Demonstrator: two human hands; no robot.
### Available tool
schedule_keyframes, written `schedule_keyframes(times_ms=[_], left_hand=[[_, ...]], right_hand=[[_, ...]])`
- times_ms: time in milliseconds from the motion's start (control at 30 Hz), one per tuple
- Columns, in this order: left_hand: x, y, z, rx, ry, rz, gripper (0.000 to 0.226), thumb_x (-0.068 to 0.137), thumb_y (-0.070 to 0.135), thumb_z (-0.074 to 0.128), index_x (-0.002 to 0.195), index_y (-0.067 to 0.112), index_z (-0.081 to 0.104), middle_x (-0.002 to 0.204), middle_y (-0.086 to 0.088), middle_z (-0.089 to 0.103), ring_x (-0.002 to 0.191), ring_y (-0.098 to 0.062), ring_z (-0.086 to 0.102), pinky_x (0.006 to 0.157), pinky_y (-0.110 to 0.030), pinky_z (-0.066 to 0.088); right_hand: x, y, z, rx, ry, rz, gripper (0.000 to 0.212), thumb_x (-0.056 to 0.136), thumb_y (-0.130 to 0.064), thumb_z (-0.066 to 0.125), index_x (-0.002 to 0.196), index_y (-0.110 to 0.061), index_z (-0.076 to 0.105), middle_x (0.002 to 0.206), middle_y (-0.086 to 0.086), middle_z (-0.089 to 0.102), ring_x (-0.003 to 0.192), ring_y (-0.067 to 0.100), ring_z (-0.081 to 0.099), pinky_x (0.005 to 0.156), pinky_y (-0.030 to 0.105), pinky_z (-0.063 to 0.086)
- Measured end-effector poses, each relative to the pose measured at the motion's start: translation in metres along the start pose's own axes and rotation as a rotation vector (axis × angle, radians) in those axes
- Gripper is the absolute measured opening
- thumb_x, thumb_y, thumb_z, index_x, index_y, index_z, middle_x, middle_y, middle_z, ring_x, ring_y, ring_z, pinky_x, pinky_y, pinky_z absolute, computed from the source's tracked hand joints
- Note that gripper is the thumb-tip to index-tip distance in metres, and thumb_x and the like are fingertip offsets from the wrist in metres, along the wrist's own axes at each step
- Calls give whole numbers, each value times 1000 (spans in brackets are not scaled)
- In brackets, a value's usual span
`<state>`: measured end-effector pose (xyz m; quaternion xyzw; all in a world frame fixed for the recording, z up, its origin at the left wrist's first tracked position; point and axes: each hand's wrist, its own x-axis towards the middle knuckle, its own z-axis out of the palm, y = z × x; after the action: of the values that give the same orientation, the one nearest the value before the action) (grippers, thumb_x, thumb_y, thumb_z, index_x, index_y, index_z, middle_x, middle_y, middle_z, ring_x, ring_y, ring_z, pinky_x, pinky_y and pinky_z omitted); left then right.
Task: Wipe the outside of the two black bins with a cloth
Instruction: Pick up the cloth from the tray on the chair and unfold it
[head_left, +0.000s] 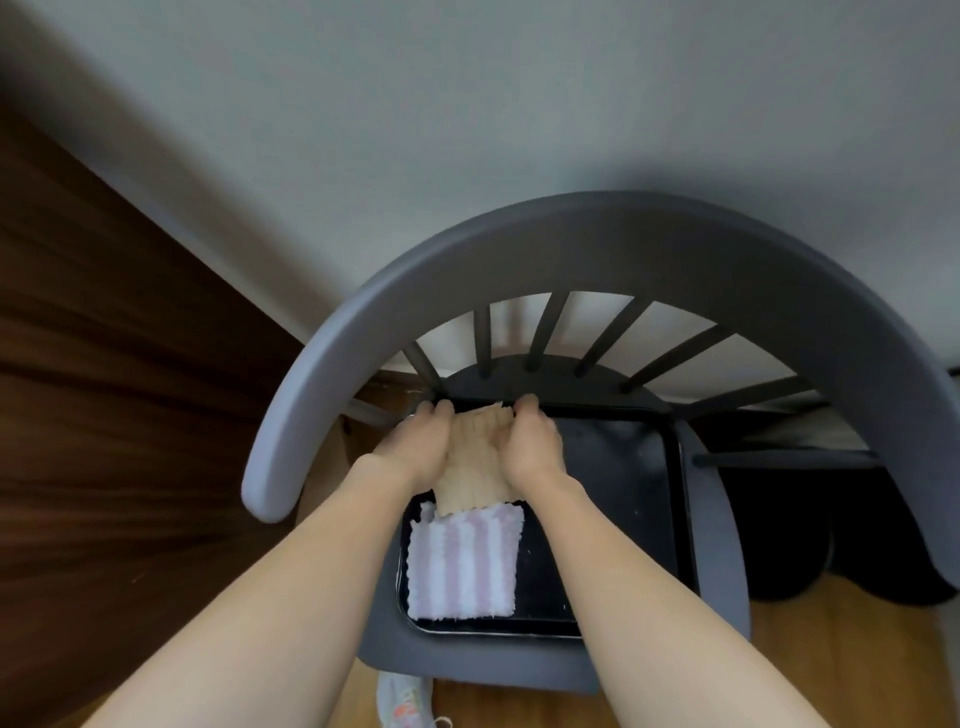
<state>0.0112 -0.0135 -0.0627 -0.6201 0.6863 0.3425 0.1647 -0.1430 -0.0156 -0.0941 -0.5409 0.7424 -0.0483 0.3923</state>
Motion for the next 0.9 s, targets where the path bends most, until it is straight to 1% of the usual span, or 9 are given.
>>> schedule_keyframes(times_ms=[100, 167, 233, 333, 400, 467, 567, 733, 900], left_hand=[[4, 2, 6, 38, 23, -24, 48, 88, -6, 45, 135, 5, 38, 125, -17, 45, 109, -37, 54, 83, -44, 50], [4, 3, 9, 66, 36, -17, 39, 90, -6, 45, 127, 5, 48, 121, -16, 47, 104, -35, 55, 74, -38, 47], [1, 4, 8, 70, 61, -2, 30, 91, -5, 45, 117, 6, 57, 115, -13, 46, 95, -32, 54, 69, -34, 44], [-8, 7, 1, -14, 119, 6, 20, 92, 1, 47, 104, 10, 61, 111, -9, 42, 87, -28, 50, 74, -39, 50], [-18, 14, -10, -65, 150, 46, 15, 91, 3, 48, 95, 14, 58, 108, -5, 44, 91, -27, 52, 77, -40, 49], [-28, 24, -23, -107, 155, 98, 18, 89, 3, 49, 86, 21, 52, 100, -2, 52, 88, -23, 53, 70, -34, 42], [-42, 41, -37, -161, 155, 151, 26, 86, 2, 51, 81, 27, 50, 83, 3, 58, 78, -19, 55, 61, -30, 38], [-58, 73, -45, -286, 162, 312, 36, 79, 2, 57, 87, 37, 62, 88, 12, 66, 87, -11, 59, 76, -33, 50], [-56, 111, -22, -273, 232, 413, 26, 84, 10, 61, 82, 36, 61, 80, 15, 64, 92, -11, 44, 76, -30, 40]], right_hand=[[-1, 0, 2, -7, -67, 1, 13, 94, -13, 50, 106, -6, 50, 106, 14, 61, 96, 30, 60, 77, 38, 53], [-3, 2, 0, -59, -112, -44, 16, 95, -14, 49, 105, -6, 59, 107, 13, 64, 98, 29, 60, 79, 35, 52], [-7, 4, -7, -64, -123, -72, 21, 94, -16, 47, 105, -9, 63, 107, 11, 64, 101, 28, 59, 83, 39, 53], [-19, 5, -22, -51, -131, -85, 20, 89, -18, 43, 97, -13, 61, 107, 9, 58, 106, 28, 49, 86, 44, 50], [-29, 5, -35, 30, -143, -82, 11, 86, -17, 43, 80, -19, 52, 97, 8, 59, 98, 27, 53, 76, 40, 49], [-43, 5, -51, 138, -144, -85, 12, 85, -15, 47, 75, -22, 46, 88, 5, 60, 86, 24, 56, 66, 36, 46], [-67, 8, -76, 323, -113, -92, 10, 86, -10, 49, 81, -19, 50, 84, 2, 60, 81, 20, 57, 70, 37, 47], [-96, 25, -111, 528, -26, -88, 18, 89, -6, 46, 79, -20, 53, 80, -4, 58, 78, 13, 53, 67, 27, 40], [-108, 57, -131, 636, 60, -99, 27, 90, 4, 41, 80, -16, 55, 80, -2, 59, 73, 9, 54, 59, 15, 42]])
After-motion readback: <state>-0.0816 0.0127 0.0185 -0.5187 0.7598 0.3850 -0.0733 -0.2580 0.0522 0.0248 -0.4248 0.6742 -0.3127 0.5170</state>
